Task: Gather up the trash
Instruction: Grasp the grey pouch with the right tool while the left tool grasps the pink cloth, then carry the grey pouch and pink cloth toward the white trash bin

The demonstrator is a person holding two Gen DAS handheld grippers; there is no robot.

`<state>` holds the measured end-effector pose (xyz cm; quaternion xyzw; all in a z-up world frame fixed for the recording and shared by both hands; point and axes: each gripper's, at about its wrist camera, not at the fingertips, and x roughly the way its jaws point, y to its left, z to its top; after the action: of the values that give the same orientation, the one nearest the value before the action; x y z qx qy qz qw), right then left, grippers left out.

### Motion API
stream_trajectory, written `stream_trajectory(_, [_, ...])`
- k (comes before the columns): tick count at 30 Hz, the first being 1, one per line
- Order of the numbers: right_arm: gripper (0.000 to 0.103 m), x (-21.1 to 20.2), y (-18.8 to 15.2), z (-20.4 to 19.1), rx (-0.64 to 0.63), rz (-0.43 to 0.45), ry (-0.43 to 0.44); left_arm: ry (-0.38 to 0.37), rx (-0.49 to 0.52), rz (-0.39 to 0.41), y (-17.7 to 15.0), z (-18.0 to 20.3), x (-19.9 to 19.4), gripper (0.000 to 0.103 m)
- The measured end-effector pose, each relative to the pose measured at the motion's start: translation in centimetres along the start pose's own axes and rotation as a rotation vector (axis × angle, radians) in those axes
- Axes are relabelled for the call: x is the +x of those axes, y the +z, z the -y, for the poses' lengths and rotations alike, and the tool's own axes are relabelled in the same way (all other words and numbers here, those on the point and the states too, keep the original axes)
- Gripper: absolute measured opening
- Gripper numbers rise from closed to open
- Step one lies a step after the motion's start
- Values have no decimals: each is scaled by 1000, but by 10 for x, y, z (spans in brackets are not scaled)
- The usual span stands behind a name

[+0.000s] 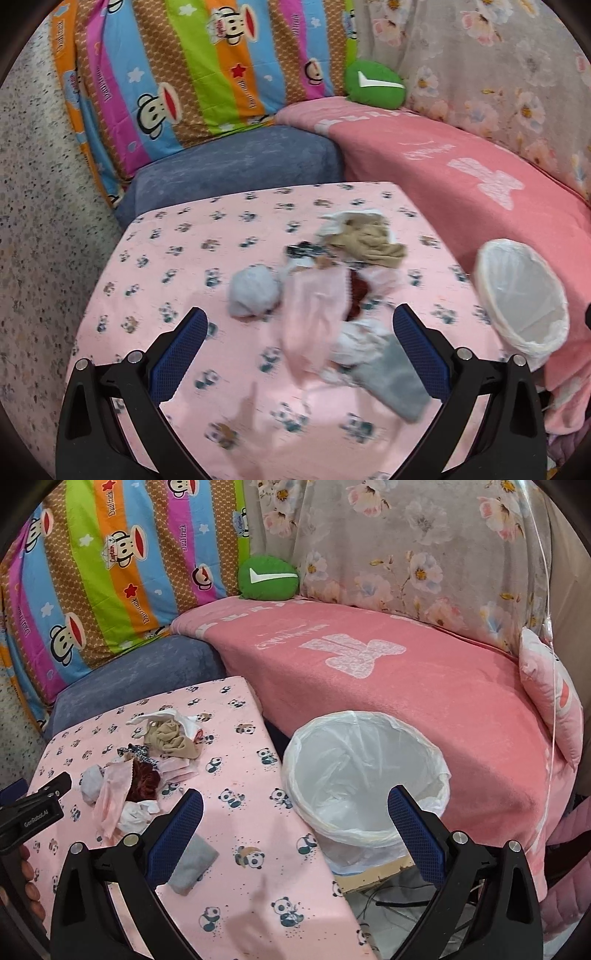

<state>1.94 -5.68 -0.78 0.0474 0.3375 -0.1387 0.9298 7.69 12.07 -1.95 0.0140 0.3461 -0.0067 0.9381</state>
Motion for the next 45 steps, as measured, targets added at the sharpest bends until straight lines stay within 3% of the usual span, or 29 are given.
stream_trajectory(8, [94,37,-16,-53,-55,-84,99,-17,-53,-74,-6,-42,31,96])
stream_trajectory(14, [78,72,-38,-87,-98,-188,162,-91,-79,-112,-13,-50,50,96])
stream_trajectory(16, [67,83,-46,-93,-102,-231,188,-132,-82,-125,-15,-47,55,96])
stream_trajectory(21, [58,99,-61,-107,-111,-288,233,-191,-79,-170,-15,-35,74,94])
stream_trajectory(28, [45,112,-78,-118,-153,-363,252,-285,-110,-270,-20,-30,100,59])
stream_trajectory(33, [45,112,-85,-122,-190,-339,235,-361,-143,-308,-27,-35,104,31])
stream_trajectory(36, [44,110,-88,-125,-217,-325,220,-369,-143,-302,-27,-38,100,18])
stream_trajectory(38, [37,109,-89,-125,-227,-316,200,-370,-145,-298,-26,-40,98,13])
stream_trajectory(40, [19,109,-89,-122,-217,-317,216,-369,-147,-292,-26,-44,93,11])
stream_trajectory(42, [7,108,-89,-121,-212,-321,219,-360,-140,-280,-25,-44,87,10])
stream_trajectory(45, [4,106,-89,-121,-217,-326,213,-352,-126,-257,-20,-41,78,10])
